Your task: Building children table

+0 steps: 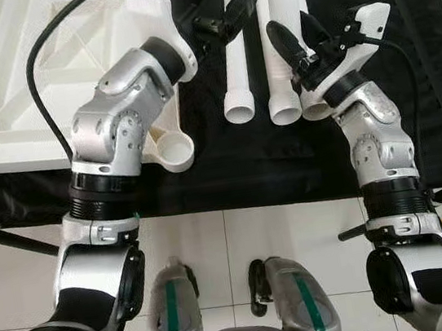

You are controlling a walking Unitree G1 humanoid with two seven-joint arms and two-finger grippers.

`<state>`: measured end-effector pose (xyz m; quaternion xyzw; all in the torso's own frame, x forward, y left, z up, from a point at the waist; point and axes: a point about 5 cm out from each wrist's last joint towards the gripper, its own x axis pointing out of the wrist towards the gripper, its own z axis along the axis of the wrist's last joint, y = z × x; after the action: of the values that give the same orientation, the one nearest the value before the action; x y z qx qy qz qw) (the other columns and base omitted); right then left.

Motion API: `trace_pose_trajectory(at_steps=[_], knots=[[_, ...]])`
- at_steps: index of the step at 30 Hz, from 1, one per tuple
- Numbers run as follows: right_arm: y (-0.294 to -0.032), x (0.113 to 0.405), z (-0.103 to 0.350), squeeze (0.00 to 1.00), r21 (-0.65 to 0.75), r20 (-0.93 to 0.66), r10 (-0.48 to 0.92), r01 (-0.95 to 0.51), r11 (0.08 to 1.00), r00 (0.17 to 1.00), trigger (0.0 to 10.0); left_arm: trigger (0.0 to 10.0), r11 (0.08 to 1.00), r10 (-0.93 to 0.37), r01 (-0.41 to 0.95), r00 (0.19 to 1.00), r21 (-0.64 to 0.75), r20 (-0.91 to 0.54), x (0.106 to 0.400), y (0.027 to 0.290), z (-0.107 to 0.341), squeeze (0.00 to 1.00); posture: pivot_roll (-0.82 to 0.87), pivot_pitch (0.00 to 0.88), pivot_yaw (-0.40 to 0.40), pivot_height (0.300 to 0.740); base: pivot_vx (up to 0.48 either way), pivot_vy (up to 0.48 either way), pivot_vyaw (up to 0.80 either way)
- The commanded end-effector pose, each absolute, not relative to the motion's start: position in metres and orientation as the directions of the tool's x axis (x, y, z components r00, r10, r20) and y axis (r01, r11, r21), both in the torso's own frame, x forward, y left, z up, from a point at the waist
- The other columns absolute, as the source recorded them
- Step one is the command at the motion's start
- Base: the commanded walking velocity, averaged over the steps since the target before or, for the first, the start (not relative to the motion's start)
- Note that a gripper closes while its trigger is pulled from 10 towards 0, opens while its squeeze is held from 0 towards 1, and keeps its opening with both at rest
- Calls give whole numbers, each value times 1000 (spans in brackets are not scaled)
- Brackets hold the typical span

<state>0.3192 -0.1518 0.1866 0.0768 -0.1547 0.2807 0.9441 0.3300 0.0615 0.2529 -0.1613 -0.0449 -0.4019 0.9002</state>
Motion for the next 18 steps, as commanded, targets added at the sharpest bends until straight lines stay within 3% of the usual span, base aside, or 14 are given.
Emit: trace_pose_trajectory(at_steps=[1, 5, 18], knots=[[-146, 316, 190, 0, 35, 363, 542, -593, 805, 758, 10000, 10000, 369, -864, 909, 413, -194, 289, 317, 51, 264, 0, 49, 3, -13, 740, 0, 0, 0], [-139, 310, 189, 0, 5, 363, 595, -640, 769, 717, 10000, 10000, 298, -881, 932, 352, -207, 317, 315, 50, 273, 0, 49, 2, -9, 740, 0, 0, 0], [-132, 306, 184, 0, -32, 341, 660, -694, 719, 669, 10000, 10000, 254, -889, 941, 318, -222, 331, 321, 47, 291, 0, 46, 1, -3, 740, 0, 0, 0]])
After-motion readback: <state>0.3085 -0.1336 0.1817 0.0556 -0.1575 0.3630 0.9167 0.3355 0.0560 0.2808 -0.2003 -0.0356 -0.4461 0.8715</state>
